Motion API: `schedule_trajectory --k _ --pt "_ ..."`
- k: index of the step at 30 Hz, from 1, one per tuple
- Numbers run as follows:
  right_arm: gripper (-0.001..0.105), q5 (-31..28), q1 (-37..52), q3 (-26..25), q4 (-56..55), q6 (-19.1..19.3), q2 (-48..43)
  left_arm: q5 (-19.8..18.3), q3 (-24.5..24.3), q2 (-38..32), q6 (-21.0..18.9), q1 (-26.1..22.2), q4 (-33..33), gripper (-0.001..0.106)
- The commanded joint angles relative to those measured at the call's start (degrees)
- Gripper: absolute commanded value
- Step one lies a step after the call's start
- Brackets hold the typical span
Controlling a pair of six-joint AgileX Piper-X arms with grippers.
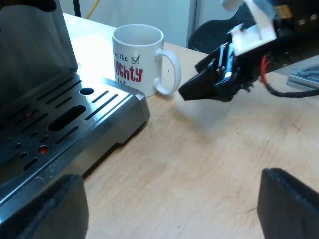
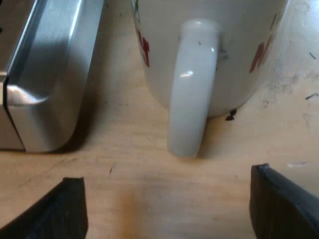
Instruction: Remove mug from coffee machine
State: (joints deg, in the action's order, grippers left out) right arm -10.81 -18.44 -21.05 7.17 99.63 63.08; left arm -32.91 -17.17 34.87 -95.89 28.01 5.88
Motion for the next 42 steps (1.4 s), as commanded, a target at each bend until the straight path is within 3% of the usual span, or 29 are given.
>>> schedule_trajectory --k 1,7,14,17,22,27,33,36,39,42 --pt "0.069 0.7 0.2 0.0 -5.1 0.6 -3.9 0.1 -0.1 0.0 -1.0 0.3 -0.2 0.072" --pt "0.069 0.7 0.2 0.0 -14.2 0.6 -14.8 0.1 -0.1 0.0 -9.7 0.3 -0.2 0.072" --pt "0.069 3.5 0.2 -2.9 -30.0 1.3 -26.1 0.1 -1.9 0.0 -11.3 0.3 0.6 0.072" --pt "0.069 8.3 0.2 -5.7 -36.2 3.2 -30.8 -0.4 -6.8 0.0 -12.2 0.3 0.6 0.072" --pt "0.069 13.0 0.2 -11.7 -41.2 3.1 -33.2 -0.4 -12.0 0.0 -12.2 0.1 1.1 0.072" --pt "0.069 14.7 0.2 -19.2 -43.9 2.9 -33.2 0.7 -17.9 0.0 -12.2 -1.0 9.3 0.072" --pt "0.069 14.6 0.2 -24.9 -45.6 3.0 -30.1 1.4 -23.0 0.0 -12.2 -9.1 16.6 0.072" --pt "0.069 14.8 0.2 -25.5 -45.1 3.0 -26.4 -1.0 -23.2 0.0 -12.2 -16.2 16.6 0.072" --pt "0.069 14.8 0.2 -25.5 -43.3 3.0 -23.6 -6.4 -23.2 0.0 -12.2 -23.4 16.6 0.072" --pt "0.069 14.8 1.0 -25.5 -40.9 3.0 -21.2 -6.5 -23.2 -0.4 -12.2 -28.0 16.6 0.072"
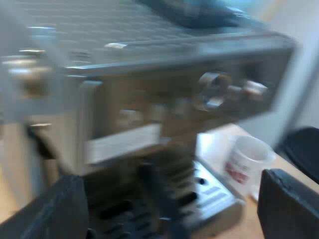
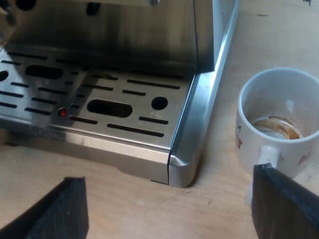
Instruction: Remove mug from coffee machine
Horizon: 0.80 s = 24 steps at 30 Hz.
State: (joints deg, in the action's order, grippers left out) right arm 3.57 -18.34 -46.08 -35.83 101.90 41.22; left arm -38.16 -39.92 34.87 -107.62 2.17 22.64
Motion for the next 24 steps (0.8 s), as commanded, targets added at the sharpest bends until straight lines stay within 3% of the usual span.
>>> schedule_trajectory --k 1,7,11,14,20,24 --pt "0.069 0.8 1.7 -0.5 2.9 0.6 1.2 -1.1 -0.4 -0.6 -0.4 -3.1 -0.1 0.072" --pt "0.069 5.1 12.9 -0.5 3.6 0.2 2.0 -0.7 -0.4 -1.9 -0.2 -3.5 1.7 0.072" --pt "0.069 6.4 21.3 -0.5 3.5 0.3 0.3 5.3 -0.4 -3.3 1.4 -3.5 6.6 0.072" --pt "0.069 7.2 26.7 -0.5 3.5 1.5 -1.3 13.5 -0.4 -6.2 4.7 -3.5 12.2 0.072" --pt "0.069 3.5 29.0 -0.5 3.4 2.3 -7.5 20.3 -0.4 -11.8 7.7 -3.5 17.6 0.072" --pt "0.069 1.5 28.8 -0.5 0.5 2.4 -11.1 21.4 -0.4 -14.7 7.7 -3.5 18.3 0.072"
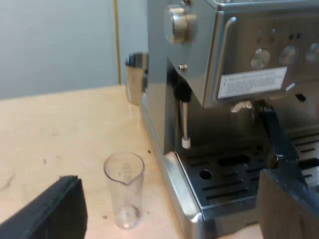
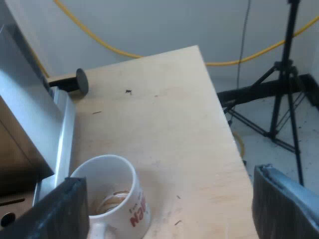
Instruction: Remove mug from coffee machine
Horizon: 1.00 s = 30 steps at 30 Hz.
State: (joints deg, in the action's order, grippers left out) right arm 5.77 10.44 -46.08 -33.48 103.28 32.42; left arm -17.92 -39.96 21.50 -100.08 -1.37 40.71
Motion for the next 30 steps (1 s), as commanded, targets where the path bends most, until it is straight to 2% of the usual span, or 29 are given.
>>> schedule_trajectory --k 1,5,8,15,22,30 --pt "0.069 -0.7 -0.2 -0.5 -3.6 1.0 -4.2 1.5 -0.4 -2.5 0.2 0.0 0.2 0.072" --pt "0.069 -0.7 -2.7 -0.5 -5.4 3.7 -10.2 1.9 -0.4 -5.6 0.2 0.0 0.4 0.072" --pt "0.069 -0.9 -5.2 -0.5 -5.4 3.6 -14.7 3.0 -0.4 -7.2 0.2 0.0 1.0 0.072" --pt "0.069 -2.6 -6.7 -0.5 -6.4 3.5 -21.6 3.1 -0.4 -10.4 0.2 0.0 2.3 0.072" --pt "0.069 -2.6 -6.7 0.1 -10.4 3.3 -25.4 3.1 -0.4 -16.1 0.1 0.0 7.8 0.072" --pt "0.069 -2.5 -6.7 6.4 -10.4 2.5 -34.8 2.7 -0.4 -24.2 0.1 0.0 13.5 0.072"
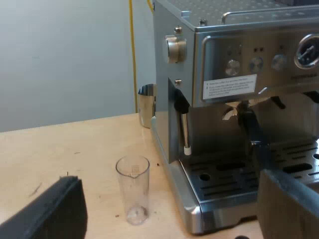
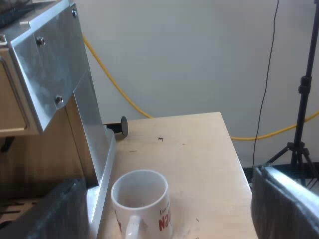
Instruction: Remove mug from coffee machine
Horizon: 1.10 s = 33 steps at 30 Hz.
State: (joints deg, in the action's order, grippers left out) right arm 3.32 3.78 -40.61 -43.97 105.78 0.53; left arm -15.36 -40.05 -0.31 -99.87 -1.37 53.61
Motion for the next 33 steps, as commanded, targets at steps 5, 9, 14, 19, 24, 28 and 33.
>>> schedule_trajectory --k 5,9,14,19,24,28,33 --pt "0.069 0.6 -0.1 2.9 -0.4 -1.6 -3.5 0.2 -1.3 -2.7 -0.2 0.2 3.3 0.072" --pt "0.069 0.4 -0.1 4.0 -0.1 -1.6 -3.5 0.7 -1.2 -2.7 -0.2 0.2 3.5 0.072" --pt "0.069 0.4 -0.1 5.8 -0.3 -1.6 -3.5 4.1 1.6 -2.7 -0.2 0.2 2.7 0.072" --pt "0.069 0.4 -0.1 7.6 -1.9 -1.6 -3.5 4.9 6.6 -2.7 -0.2 0.2 1.0 0.072" --pt "0.069 0.4 -0.1 9.7 -2.9 -1.6 -3.5 4.9 9.9 -2.7 -0.2 0.2 -1.3 0.072" --pt "0.069 0.4 -0.1 11.3 -4.7 -1.5 -3.5 4.9 10.3 -2.7 -0.2 0.2 -1.3 0.072" --pt "0.069 0.4 -0.1 13.2 -6.2 -1.5 -3.5 4.9 11.5 -2.7 1.6 0.2 -1.3 0.072"
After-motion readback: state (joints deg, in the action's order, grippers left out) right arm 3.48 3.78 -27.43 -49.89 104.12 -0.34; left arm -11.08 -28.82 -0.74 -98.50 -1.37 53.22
